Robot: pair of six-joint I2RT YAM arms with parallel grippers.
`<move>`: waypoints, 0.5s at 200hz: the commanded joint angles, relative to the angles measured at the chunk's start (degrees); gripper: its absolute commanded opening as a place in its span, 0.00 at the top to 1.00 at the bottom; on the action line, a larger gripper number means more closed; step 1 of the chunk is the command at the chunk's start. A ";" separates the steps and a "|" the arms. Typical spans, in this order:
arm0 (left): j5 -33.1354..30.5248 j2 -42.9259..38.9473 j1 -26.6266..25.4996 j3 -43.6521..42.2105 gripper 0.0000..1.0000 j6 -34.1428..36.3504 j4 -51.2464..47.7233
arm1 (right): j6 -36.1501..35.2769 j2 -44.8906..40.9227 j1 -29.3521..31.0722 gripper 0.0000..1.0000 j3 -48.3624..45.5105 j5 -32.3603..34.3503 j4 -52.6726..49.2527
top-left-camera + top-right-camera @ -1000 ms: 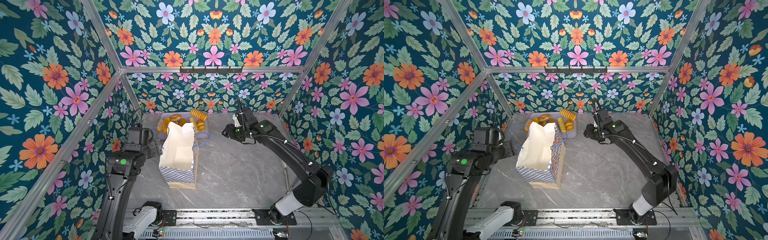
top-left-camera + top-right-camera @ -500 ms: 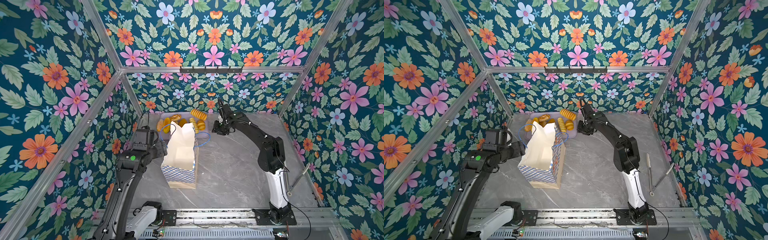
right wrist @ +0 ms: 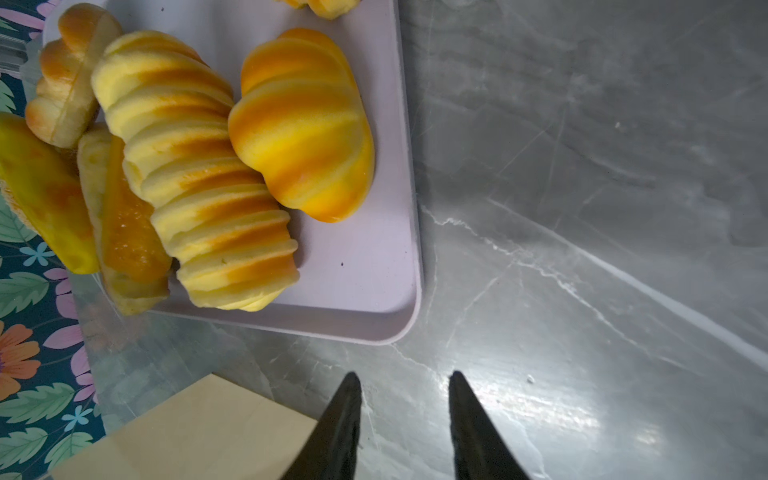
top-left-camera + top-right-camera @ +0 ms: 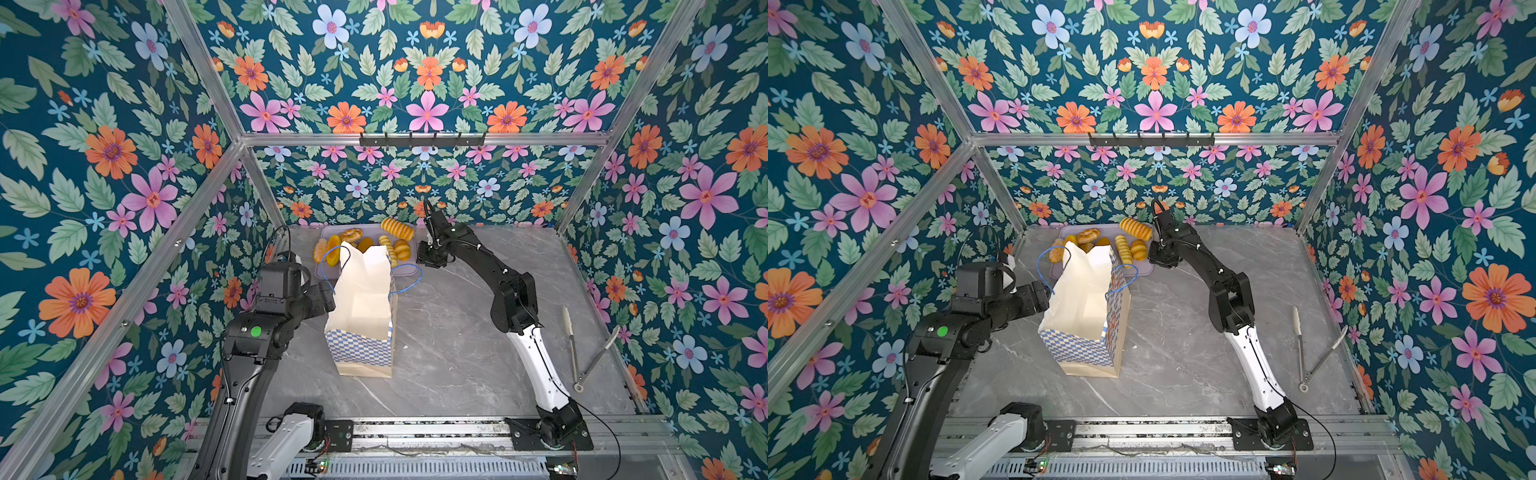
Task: Place the fake bread into the paper bag
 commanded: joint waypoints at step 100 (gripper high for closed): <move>2.56 0.91 -0.01 -1.72 0.22 3.15 -1.00 | 0.29 2.07 -0.19 0.66 0.72 1.26 3.18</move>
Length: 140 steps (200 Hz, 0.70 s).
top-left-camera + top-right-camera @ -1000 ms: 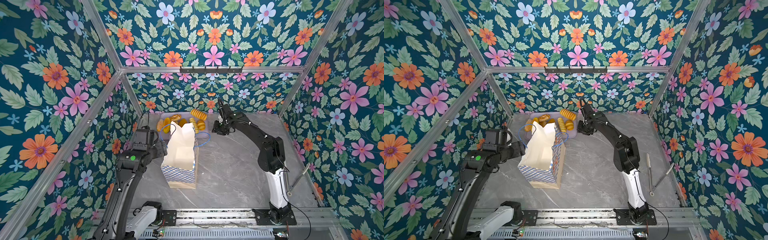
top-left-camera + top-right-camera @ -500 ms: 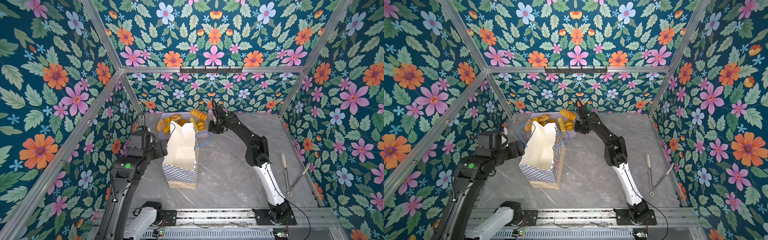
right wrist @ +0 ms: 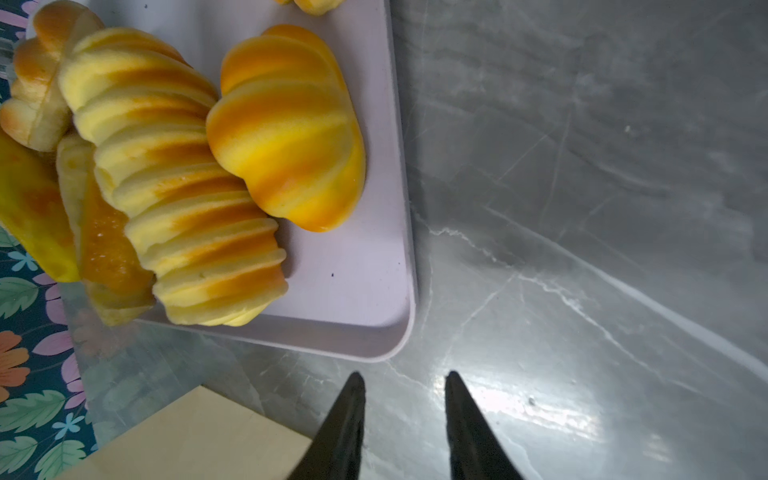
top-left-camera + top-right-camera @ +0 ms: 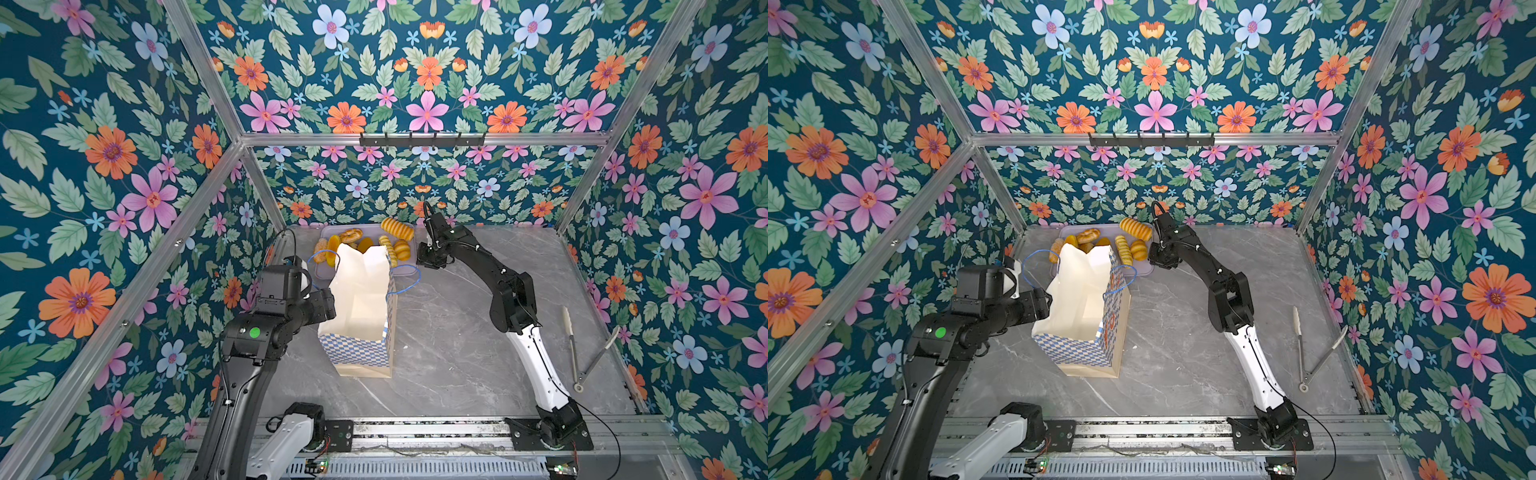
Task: Place the fake bread into the paper bag
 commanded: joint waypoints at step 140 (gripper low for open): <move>-5.09 0.17 0.00 -2.63 0.33 1.50 6.15 | 1.41 8.68 -0.85 0.71 7.96 0.55 3.79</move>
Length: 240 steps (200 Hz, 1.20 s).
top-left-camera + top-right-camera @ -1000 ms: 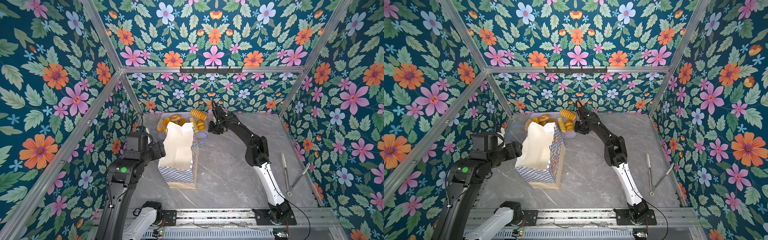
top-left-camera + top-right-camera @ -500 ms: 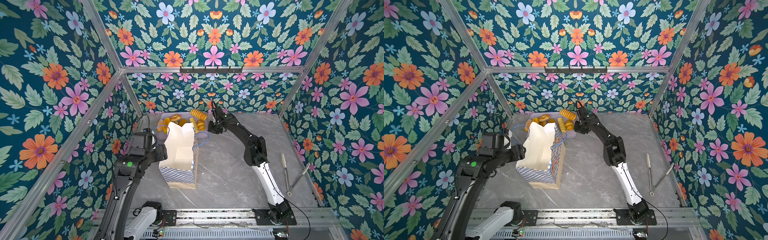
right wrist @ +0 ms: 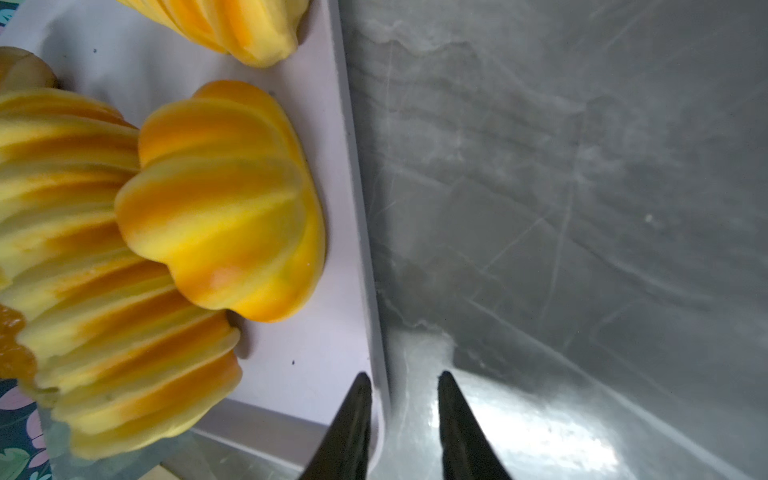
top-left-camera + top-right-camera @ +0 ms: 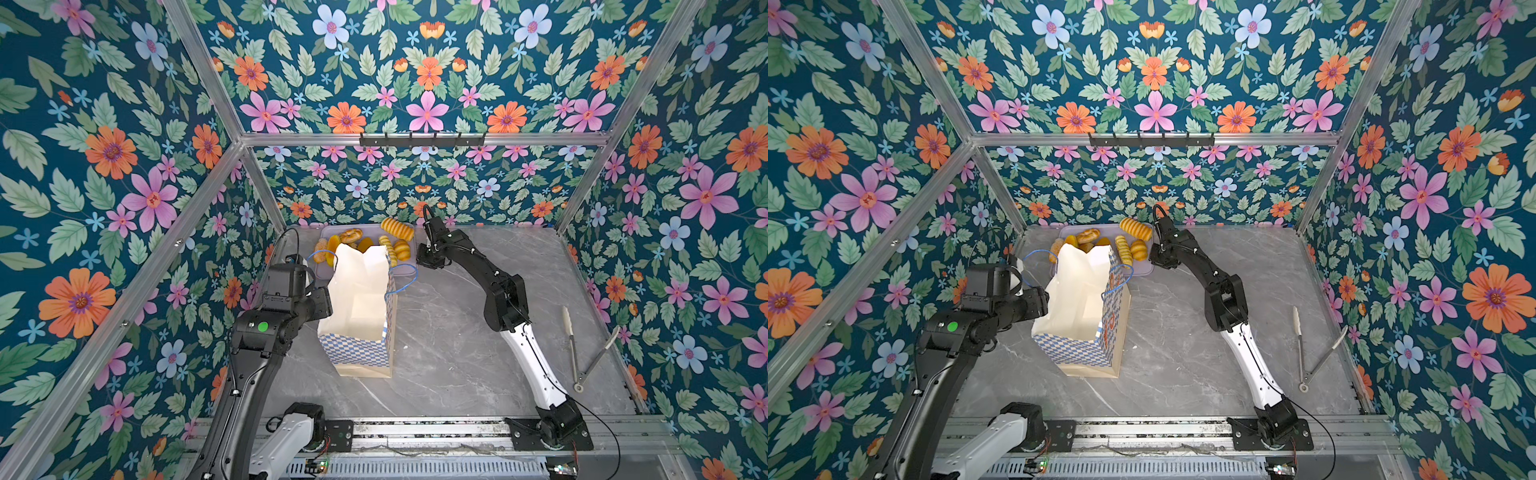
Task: Place the fake bread into the paper bag
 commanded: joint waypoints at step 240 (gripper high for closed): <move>-1.41 -2.27 -0.01 -1.45 0.36 -0.10 1.87 | 5.43 -12.40 -3.94 1.00 -21.94 8.82 3.76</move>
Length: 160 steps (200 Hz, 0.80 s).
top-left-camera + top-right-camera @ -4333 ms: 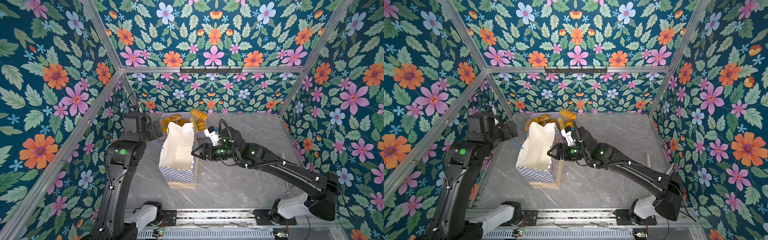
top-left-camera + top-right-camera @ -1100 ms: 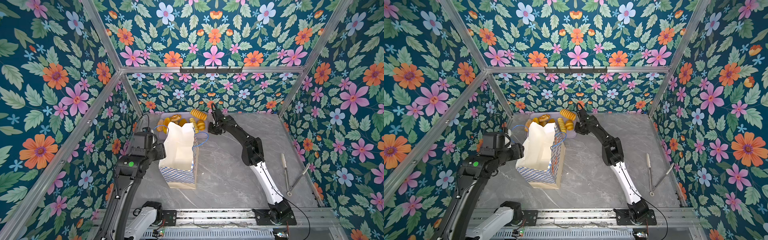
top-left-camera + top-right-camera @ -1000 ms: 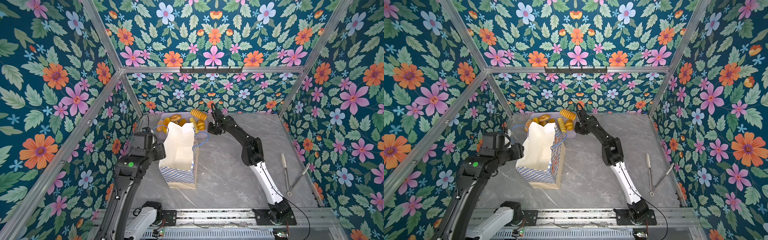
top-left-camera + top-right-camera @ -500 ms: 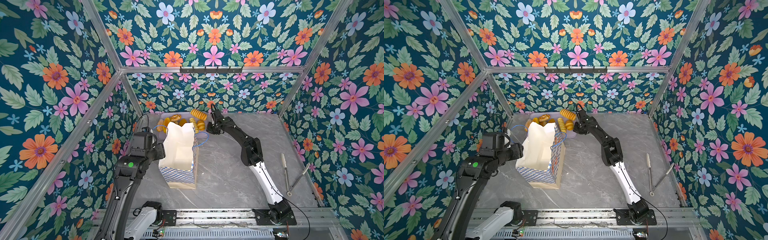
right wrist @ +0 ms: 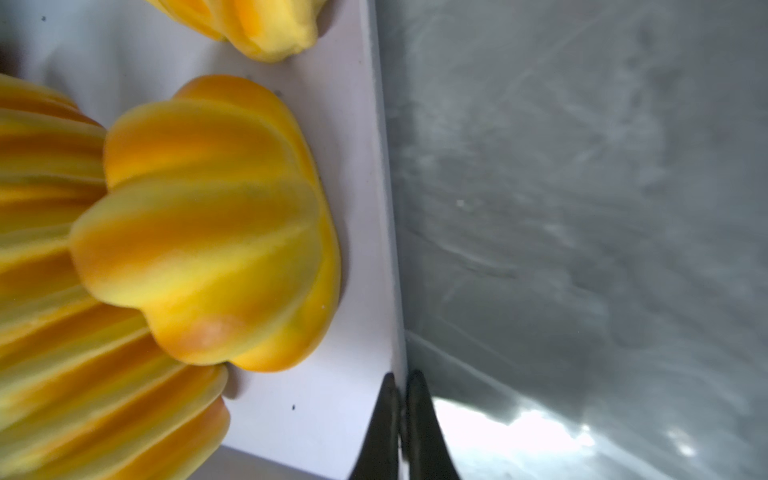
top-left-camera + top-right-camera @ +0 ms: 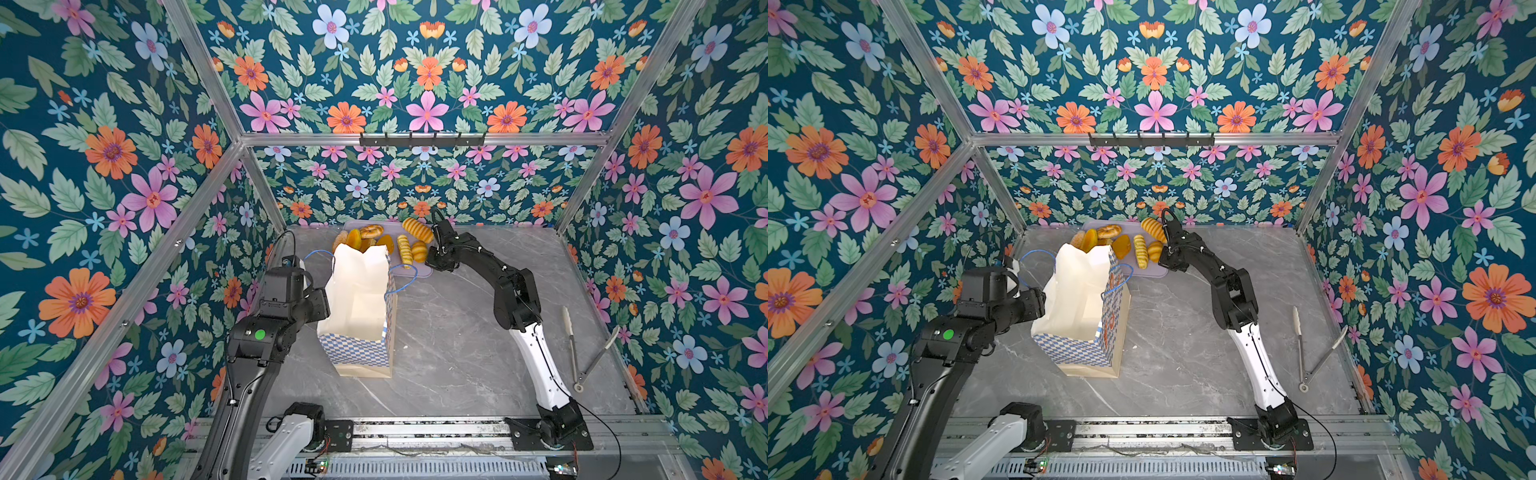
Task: Place the fake bread into the paper bag
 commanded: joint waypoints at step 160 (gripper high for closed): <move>-0.88 1.37 0.04 1.09 0.40 1.91 0.58 | -1.15 -26.17 -11.52 1.00 -36.76 4.90 5.88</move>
